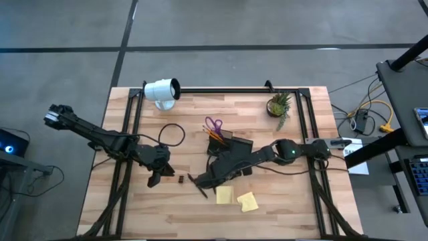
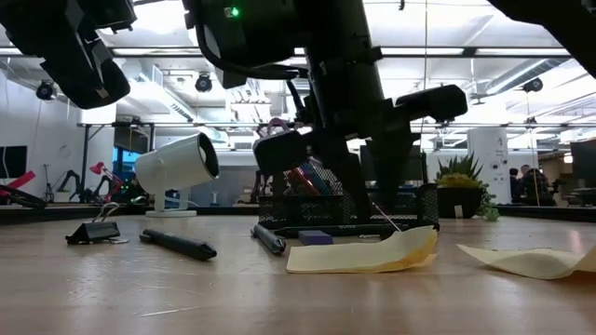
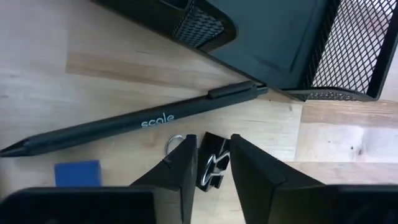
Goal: Pick and place office supplies into organizer
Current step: Put the right black binder clip into the black desk organizer
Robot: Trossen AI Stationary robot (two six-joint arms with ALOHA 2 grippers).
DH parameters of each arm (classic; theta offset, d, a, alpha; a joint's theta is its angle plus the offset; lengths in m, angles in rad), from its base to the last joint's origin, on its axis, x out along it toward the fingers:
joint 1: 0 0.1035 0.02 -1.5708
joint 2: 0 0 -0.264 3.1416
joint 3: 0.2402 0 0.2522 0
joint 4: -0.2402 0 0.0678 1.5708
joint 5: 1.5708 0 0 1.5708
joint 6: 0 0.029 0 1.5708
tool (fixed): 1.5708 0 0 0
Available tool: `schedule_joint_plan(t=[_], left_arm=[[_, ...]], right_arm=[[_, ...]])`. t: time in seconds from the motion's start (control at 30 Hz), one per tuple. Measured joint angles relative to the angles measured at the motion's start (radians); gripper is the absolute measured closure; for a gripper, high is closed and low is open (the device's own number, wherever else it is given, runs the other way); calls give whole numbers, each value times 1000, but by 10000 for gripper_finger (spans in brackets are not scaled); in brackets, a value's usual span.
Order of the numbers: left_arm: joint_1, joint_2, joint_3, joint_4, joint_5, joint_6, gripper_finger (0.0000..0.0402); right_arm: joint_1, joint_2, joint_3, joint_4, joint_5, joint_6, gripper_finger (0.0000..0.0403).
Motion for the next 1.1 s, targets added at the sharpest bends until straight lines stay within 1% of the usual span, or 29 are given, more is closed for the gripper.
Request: schedule_joint_plan(t=[0.17, 0.27, 0.6, 0.77, 0.87, 1.0, 1.1], left_arm=[[0, 0, -1, 0, 4, 15, 351], [0, 0, -1, 0, 10, 23, 351], [0, 0, -1, -1, 24, 43, 351], [0, -7, -1, -1, 26, 47, 351], [0, -14, -2, -2, 27, 48, 351], [0, -31, -2, -1, 27, 48, 351], [0, -50, -2, -1, 27, 48, 351]], right_arm=[[0, 0, -2, 3, -2, -6, 355], [0, 0, -2, 5, -8, 13, 367], [2, 0, 2, 8, -43, 16, 370], [8, -1, 16, 5, -61, -1, 390], [9, -2, 26, 5, -68, -23, 394], [11, -2, 67, 0, -62, -43, 395], [12, -3, 131, 1, -13, -47, 395]])
